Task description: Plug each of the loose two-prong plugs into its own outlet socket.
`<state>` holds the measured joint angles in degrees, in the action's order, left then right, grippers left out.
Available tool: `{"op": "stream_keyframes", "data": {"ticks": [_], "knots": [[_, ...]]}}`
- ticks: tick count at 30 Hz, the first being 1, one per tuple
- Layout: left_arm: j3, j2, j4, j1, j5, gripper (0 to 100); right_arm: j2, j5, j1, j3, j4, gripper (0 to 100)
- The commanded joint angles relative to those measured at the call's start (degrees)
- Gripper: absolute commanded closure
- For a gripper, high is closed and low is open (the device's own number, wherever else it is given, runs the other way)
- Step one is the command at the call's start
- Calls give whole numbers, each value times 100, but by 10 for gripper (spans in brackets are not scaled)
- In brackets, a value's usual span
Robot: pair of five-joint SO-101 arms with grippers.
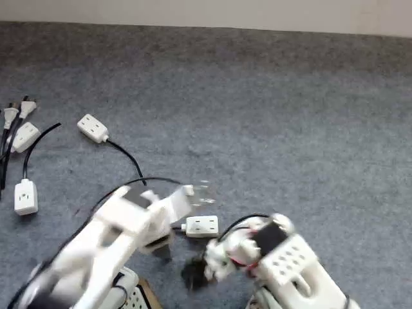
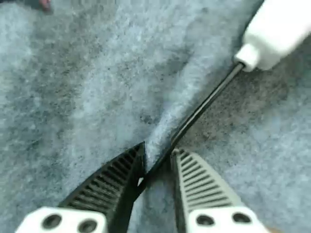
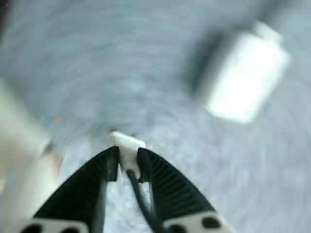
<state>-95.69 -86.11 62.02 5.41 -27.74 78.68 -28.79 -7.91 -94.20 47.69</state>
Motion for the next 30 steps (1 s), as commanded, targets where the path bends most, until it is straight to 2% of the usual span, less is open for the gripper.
{"op": "stream_keyframes", "data": {"ticks": [1,20,24,30], "knots": [[-180,-892,9,558,114,983,75,615,558,-884,-629,991],[-180,-866,18,541,123,983,75,615,558,-884,-629,991],[-180,-892,352,418,105,983,75,615,549,-884,-629,991],[-154,-901,404,338,88,983,75,615,567,-884,-629,991]]}}
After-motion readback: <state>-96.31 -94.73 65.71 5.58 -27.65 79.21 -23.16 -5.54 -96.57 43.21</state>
